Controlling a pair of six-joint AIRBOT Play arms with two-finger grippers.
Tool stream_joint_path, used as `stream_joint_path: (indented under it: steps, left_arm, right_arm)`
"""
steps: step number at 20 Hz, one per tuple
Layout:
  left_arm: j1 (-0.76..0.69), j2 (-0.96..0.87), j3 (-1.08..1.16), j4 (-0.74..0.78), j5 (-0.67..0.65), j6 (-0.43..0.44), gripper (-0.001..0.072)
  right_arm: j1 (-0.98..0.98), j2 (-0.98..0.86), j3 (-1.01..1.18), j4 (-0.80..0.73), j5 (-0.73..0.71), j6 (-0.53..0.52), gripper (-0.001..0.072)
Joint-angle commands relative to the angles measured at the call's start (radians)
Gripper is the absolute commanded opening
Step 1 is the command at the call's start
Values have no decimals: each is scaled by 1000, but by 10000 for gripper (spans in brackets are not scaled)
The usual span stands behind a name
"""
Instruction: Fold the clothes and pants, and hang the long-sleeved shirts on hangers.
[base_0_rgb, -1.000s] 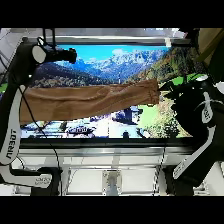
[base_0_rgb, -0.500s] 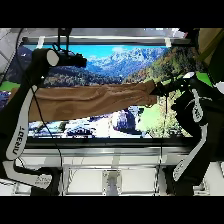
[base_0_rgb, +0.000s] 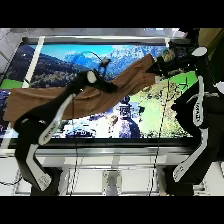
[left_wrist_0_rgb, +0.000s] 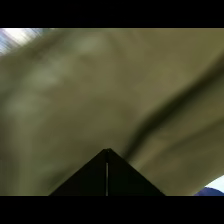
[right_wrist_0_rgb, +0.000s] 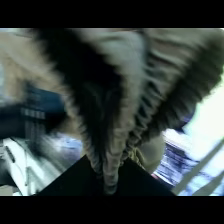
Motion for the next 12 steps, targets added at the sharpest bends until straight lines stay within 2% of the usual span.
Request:
stream_joint_path:
  steps: [1,5,10,12]
  left_arm:
    - [-70,-89,0,-36,-17,-29,8]
    - [12,-27,0,35,-33,-86,8]
    - [271,192,0,220,-272,-88,8]
    - [379,286,0,301,-323,-88,8]
  right_arm:
    - [87,35,22,11,-4,87,32]
    - [182,35,22,8,-29,109,32]
    - [312,35,12,-3,-161,145,31]
    - [400,34,-17,-48,-234,156,31]
